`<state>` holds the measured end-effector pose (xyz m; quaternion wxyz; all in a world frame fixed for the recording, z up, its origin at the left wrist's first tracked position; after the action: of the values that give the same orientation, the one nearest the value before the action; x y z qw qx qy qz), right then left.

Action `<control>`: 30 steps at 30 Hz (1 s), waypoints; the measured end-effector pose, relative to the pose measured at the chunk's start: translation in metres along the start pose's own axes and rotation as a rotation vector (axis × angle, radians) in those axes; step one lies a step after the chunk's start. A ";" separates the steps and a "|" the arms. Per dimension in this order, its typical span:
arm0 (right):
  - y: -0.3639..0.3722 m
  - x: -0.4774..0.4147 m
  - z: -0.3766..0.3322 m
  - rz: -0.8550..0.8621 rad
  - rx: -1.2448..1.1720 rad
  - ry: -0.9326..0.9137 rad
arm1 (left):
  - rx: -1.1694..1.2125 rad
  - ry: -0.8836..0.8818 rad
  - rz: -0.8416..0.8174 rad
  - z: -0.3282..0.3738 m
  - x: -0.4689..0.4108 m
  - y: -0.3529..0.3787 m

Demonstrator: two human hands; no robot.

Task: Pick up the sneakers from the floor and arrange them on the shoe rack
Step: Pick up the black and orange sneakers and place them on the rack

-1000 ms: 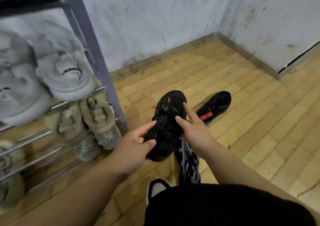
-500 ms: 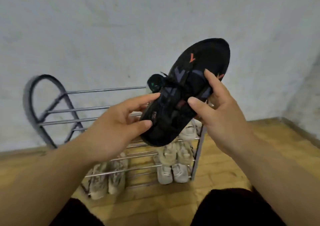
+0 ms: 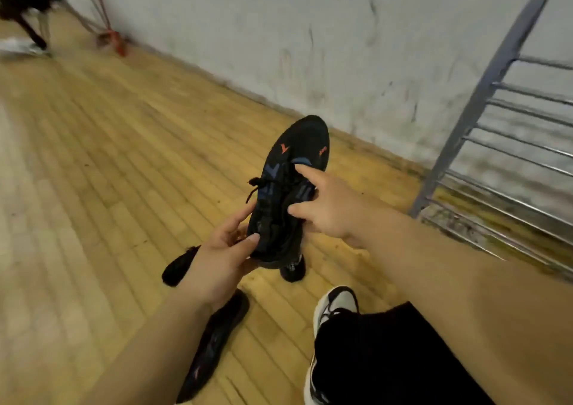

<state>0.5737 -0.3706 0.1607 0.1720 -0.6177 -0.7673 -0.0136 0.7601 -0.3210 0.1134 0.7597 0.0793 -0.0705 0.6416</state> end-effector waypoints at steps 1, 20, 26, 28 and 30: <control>0.020 -0.008 0.025 -0.016 -0.083 0.071 | -0.025 -0.036 0.025 -0.016 0.004 -0.015; 0.020 -0.081 0.147 0.094 0.422 0.401 | -0.249 -0.588 0.304 -0.218 -0.028 -0.097; 0.021 -0.083 0.157 -0.028 0.550 0.385 | -0.597 -0.634 0.397 -0.248 -0.041 -0.132; 0.030 -0.081 0.157 -0.119 0.532 0.395 | -0.769 -0.746 0.341 -0.272 -0.038 -0.147; 0.040 -0.080 0.156 -0.197 0.516 0.399 | -0.872 -0.805 0.187 -0.297 -0.029 -0.155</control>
<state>0.5877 -0.4003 -0.0160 0.4671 -0.4619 -0.7527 0.0439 0.9091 -0.3120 -0.1881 0.5760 -0.0097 -0.6160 0.5373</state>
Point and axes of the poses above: each hand's wrist, its own x-axis away from the middle knuckle, its own y-axis out of the palm, z = x × y, the point moved 6 cm from there along -x, towards the middle knuckle, and after that the axes turned 7 degrees about -x, right-handed, at the moved point
